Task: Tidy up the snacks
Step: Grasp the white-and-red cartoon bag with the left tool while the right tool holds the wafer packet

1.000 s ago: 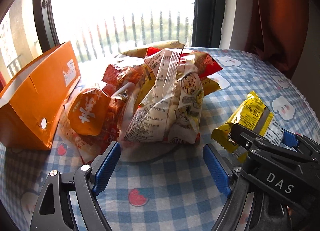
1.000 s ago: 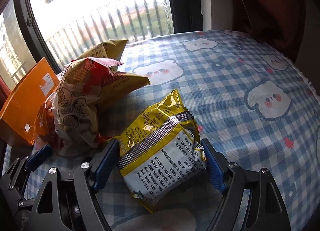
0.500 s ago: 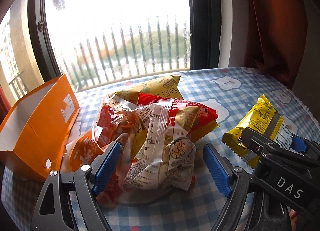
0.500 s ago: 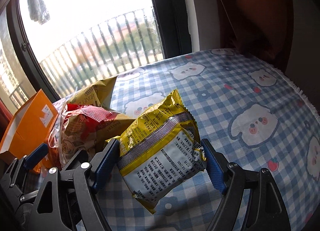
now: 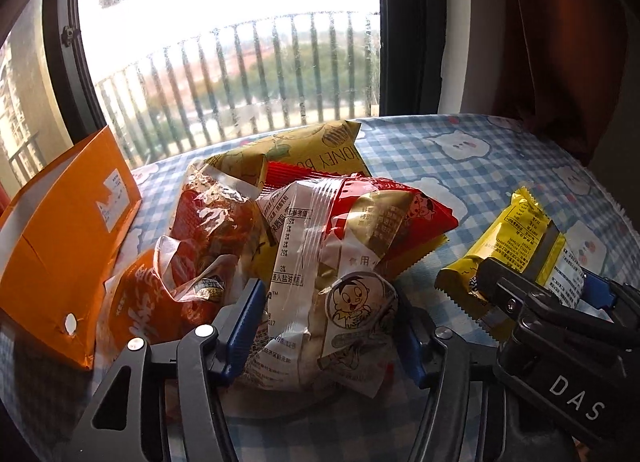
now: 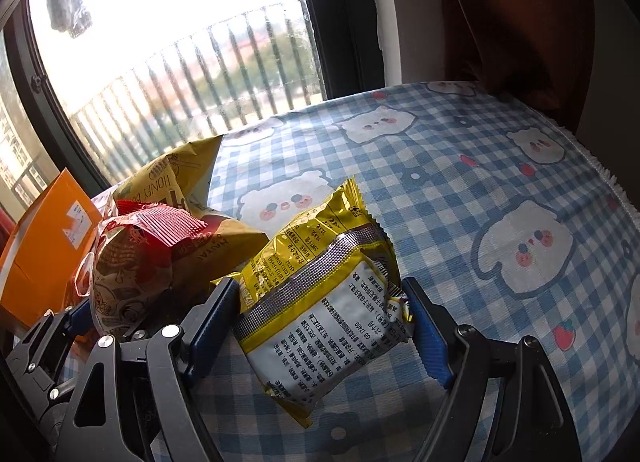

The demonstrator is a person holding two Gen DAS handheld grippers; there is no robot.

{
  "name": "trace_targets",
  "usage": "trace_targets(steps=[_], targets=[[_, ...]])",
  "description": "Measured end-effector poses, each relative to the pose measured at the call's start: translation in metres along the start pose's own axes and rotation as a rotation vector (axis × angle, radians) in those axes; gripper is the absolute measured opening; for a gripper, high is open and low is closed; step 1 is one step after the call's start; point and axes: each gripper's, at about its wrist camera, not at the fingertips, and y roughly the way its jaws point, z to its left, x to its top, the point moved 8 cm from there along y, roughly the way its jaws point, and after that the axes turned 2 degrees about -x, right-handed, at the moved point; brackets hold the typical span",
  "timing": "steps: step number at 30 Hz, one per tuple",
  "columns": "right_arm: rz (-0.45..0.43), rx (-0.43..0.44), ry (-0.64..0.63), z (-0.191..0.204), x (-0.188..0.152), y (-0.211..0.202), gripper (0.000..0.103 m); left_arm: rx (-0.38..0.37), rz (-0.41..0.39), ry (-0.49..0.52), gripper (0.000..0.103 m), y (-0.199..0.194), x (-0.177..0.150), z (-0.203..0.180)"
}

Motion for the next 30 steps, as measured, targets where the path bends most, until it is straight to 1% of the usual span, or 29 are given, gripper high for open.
trace_targets(steps=[2,3,9,15,23,30], targets=[[0.003,0.006,0.005,0.001,-0.002,-0.002,0.082,-0.008,0.007,0.001,0.057,-0.003,-0.002,0.0],[0.001,0.006,0.005,0.001,-0.002,-0.004,0.082,-0.019,0.012,0.0,0.054,-0.004,-0.003,-0.001],[-0.014,0.003,-0.009,0.006,-0.01,-0.019,0.082,-0.039,0.026,-0.006,0.05,-0.016,-0.012,-0.002],[-0.022,0.02,-0.032,0.016,-0.02,-0.037,0.082,-0.08,0.031,-0.008,0.05,-0.033,-0.024,-0.006],[-0.041,0.034,-0.054,0.029,-0.032,-0.061,0.082,-0.07,0.01,-0.019,0.05,-0.059,-0.034,0.002],[-0.077,0.049,-0.07,0.038,-0.035,-0.086,0.082,-0.066,-0.024,-0.038,0.05,-0.085,-0.037,0.012]])
